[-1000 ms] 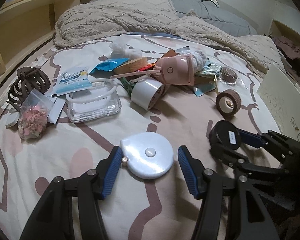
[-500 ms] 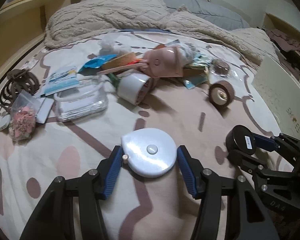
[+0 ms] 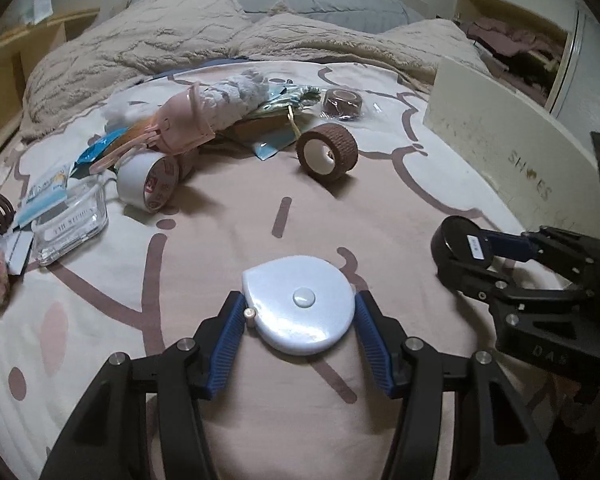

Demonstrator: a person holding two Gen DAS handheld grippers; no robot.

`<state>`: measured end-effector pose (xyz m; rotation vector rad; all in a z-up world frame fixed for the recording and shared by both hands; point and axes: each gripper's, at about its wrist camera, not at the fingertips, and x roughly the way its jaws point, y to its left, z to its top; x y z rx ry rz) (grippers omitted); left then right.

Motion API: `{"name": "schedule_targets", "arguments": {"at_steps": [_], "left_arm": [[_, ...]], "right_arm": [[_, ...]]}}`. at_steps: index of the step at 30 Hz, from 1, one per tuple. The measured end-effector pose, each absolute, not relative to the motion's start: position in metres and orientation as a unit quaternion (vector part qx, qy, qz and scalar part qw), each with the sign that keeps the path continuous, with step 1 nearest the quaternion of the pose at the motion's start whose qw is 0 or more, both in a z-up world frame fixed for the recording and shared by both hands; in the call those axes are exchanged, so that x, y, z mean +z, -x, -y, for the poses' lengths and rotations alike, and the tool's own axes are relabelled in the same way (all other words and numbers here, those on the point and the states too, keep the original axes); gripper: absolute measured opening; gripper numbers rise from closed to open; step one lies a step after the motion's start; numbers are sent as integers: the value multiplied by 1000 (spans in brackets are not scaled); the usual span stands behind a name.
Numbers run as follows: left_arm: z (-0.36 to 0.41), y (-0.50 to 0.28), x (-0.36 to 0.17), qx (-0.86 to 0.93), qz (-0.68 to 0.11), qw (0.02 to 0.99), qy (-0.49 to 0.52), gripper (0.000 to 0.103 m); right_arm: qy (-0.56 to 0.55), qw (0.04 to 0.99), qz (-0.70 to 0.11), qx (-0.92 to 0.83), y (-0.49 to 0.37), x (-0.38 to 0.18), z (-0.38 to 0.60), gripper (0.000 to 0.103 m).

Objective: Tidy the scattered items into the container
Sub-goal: 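Carry the tape measure and black tin over the SHOES box with both grippers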

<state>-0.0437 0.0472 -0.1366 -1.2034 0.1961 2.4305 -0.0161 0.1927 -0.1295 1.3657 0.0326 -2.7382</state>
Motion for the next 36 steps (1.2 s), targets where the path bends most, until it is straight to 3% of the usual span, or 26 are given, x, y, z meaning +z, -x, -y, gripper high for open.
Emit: {"name": "schedule_targets", "arguments": {"at_steps": [7, 36], "left_arm": [[-53, 39, -143, 882, -100, 191, 420, 56], [-49, 42, -137, 880, -70, 189, 430, 55]], "right_arm": [[-429, 32, -25, -902, 14, -134, -187, 51], [-420, 29, -4, -907, 16, -123, -192, 51]]}}
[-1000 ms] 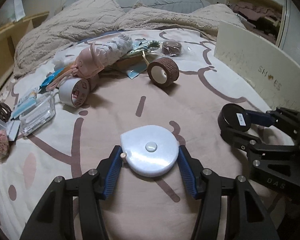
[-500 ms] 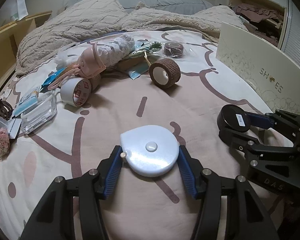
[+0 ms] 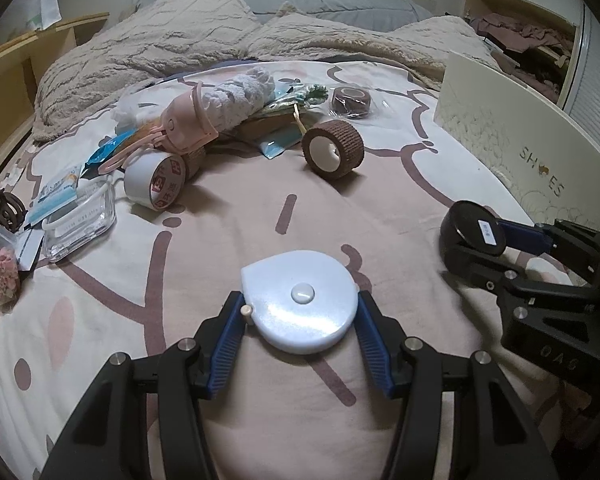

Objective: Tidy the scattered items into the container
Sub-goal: 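Carry the tape measure and black tin over the SHOES box with both grippers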

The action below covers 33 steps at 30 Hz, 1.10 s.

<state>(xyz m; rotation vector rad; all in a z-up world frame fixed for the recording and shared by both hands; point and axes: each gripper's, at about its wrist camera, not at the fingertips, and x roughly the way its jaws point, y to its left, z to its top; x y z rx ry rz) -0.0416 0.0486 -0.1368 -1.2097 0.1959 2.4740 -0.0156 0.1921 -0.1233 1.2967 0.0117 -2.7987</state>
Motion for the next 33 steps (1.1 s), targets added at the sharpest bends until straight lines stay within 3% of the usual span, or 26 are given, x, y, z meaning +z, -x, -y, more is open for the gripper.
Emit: {"name": "schedule_targets", "arguments": {"at_steps": [33], "left_arm": [[-68, 31, -62, 909, -28, 233, 345, 55]], "right_arm": [[-289, -45, 21, -956, -13, -17, -249, 51]]}}
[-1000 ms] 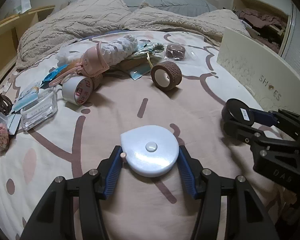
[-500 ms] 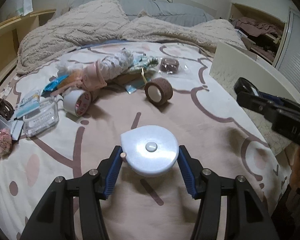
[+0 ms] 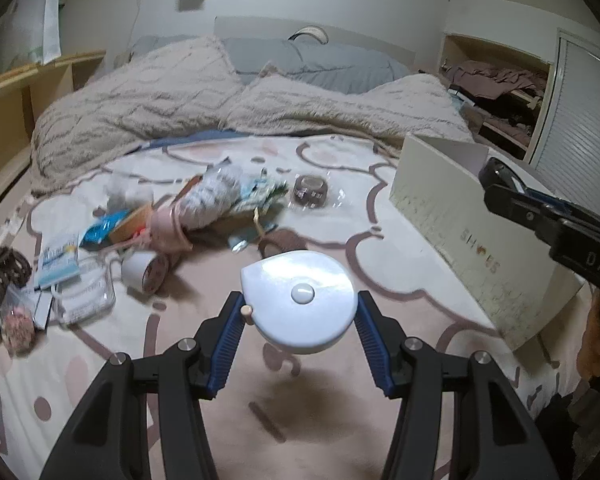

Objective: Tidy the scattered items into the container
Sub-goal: 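Carry the tape measure and black tin over the SHOES box with both grippers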

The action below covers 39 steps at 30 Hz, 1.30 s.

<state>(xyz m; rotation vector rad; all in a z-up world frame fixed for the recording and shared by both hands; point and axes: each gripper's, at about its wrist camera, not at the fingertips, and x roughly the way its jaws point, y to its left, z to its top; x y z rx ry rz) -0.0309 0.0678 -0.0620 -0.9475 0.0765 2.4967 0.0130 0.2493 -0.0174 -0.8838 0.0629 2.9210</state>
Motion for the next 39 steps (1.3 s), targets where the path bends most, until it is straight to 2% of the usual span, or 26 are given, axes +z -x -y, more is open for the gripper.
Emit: {"name": "schedule_targets", "arguments": {"at_steps": [10, 17, 32, 39], "left_arm": [[-105, 21, -32, 910, -27, 264, 318, 55], [-143, 10, -11, 907, -38, 295, 297, 55], [-221, -11, 9, 890, -54, 354, 281, 55], [-258, -18, 9, 873, -72, 385, 292, 55]], "right_arm": [[233, 93, -27, 968, -40, 14, -291, 51], [216, 127, -72, 965, -56, 22, -337, 51], [220, 206, -139, 943, -82, 10, -415, 51], [255, 219, -139, 931, -79, -4, -431, 51]]}}
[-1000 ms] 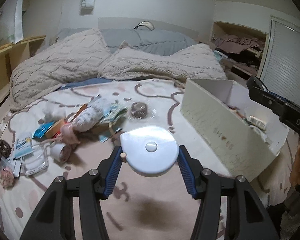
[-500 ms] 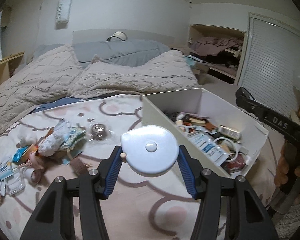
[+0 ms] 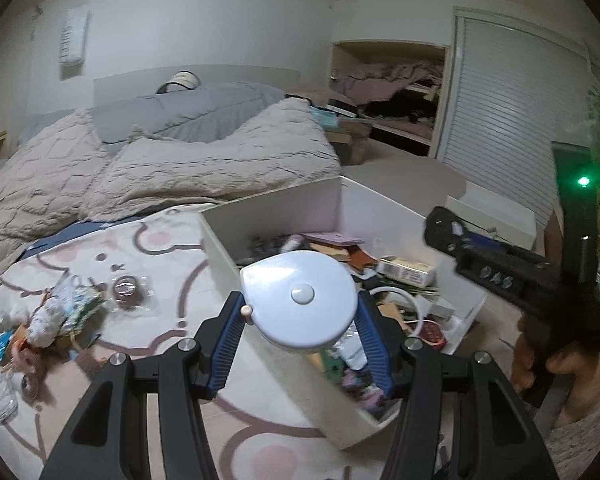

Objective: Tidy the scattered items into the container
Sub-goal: 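Carry the tape measure and black tin over the SHOES box with both grippers, then open both grippers to drop the tape measure and black tin into the box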

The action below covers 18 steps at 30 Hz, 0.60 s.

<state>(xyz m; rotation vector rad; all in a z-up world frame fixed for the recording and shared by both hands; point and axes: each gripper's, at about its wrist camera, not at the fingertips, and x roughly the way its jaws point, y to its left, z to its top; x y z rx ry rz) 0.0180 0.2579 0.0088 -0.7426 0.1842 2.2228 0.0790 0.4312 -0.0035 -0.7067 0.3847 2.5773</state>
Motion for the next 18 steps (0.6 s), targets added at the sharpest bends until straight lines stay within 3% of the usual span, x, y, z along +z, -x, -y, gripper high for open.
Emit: {"name": "schedule_targets", "arguments": {"at_steps": [18], "left_arm": [[-304, -24, -11, 832, -123, 404, 359, 55]], "right_arm": [[363, 234, -80, 899, -65, -28, -429, 51]]}}
